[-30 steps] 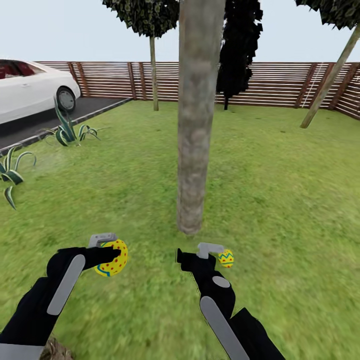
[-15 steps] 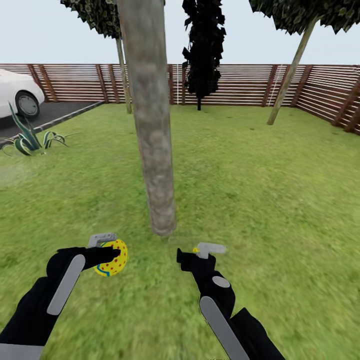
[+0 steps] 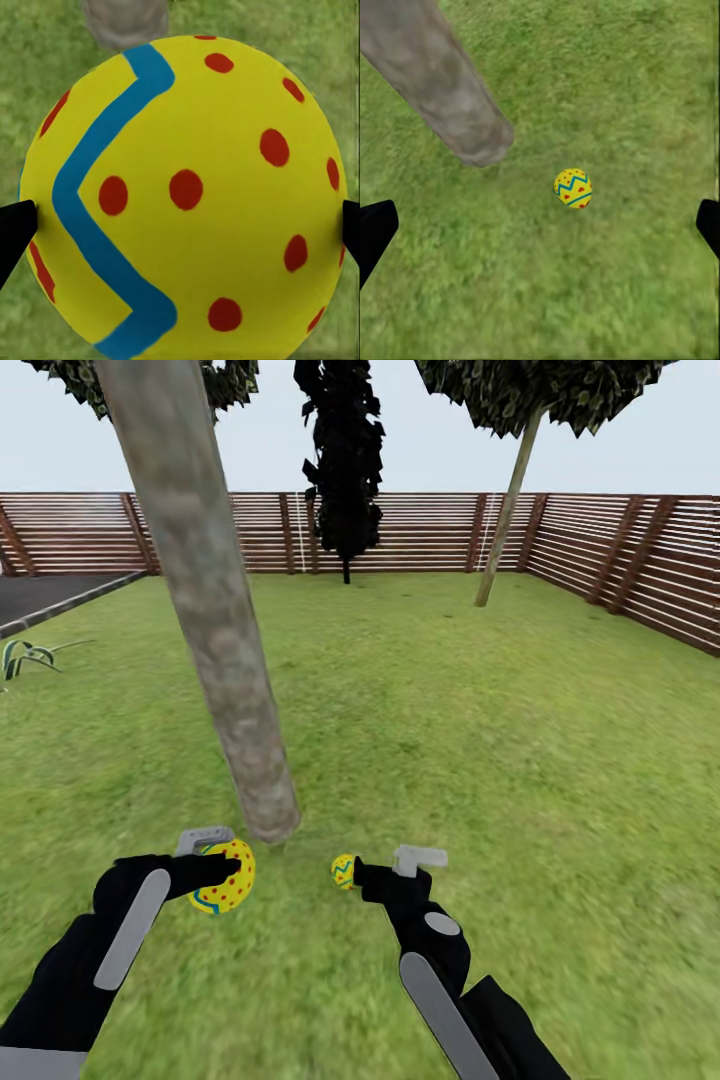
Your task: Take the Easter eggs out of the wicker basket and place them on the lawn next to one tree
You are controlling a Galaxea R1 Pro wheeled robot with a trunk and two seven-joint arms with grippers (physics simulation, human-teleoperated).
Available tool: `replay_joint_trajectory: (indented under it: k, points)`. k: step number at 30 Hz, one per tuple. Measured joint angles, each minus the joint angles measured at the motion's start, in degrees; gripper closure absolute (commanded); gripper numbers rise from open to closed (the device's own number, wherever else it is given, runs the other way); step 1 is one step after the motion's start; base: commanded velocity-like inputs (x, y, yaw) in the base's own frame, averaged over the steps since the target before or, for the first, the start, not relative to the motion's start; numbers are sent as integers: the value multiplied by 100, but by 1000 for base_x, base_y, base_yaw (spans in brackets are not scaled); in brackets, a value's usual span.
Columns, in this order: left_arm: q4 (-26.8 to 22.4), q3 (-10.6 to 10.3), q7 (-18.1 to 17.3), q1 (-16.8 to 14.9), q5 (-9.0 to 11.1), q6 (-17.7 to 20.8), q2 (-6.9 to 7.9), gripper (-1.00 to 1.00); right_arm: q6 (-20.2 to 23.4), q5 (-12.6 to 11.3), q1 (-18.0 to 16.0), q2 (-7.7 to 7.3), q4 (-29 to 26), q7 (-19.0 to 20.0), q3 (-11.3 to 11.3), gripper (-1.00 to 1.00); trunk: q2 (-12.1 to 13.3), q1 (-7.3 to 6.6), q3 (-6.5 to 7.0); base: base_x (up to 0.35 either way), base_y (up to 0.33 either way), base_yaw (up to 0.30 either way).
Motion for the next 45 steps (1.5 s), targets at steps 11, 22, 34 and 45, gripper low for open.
replay_joint_trajectory:
  k: [11, 22, 34, 45]
  points:
    - [1, 12, -1, 2, 1, 0, 1, 100, -1, 0, -1, 0, 1, -1, 3, -100, 0, -1, 21, 136, -300, -150]
    - [5, 14, 8, 4, 1, -4, 2, 100, 5, 0, -3, 10, 4, -8, 5, -100, 0, 1, 22, 54, -310, 253]
    - [7, 13, 3, 2, 0, -8, 1, 100, -2, 0, -1, 9, 4, -5, 11, -100, 0, -1, 22, 144, -229, 150]
    - [19, 10, 0, 3, 9, -6, 1, 100, 4, 0, -2, 19, 5, -8, 47, -100, 0, -1, 22, 184, -91, 191]
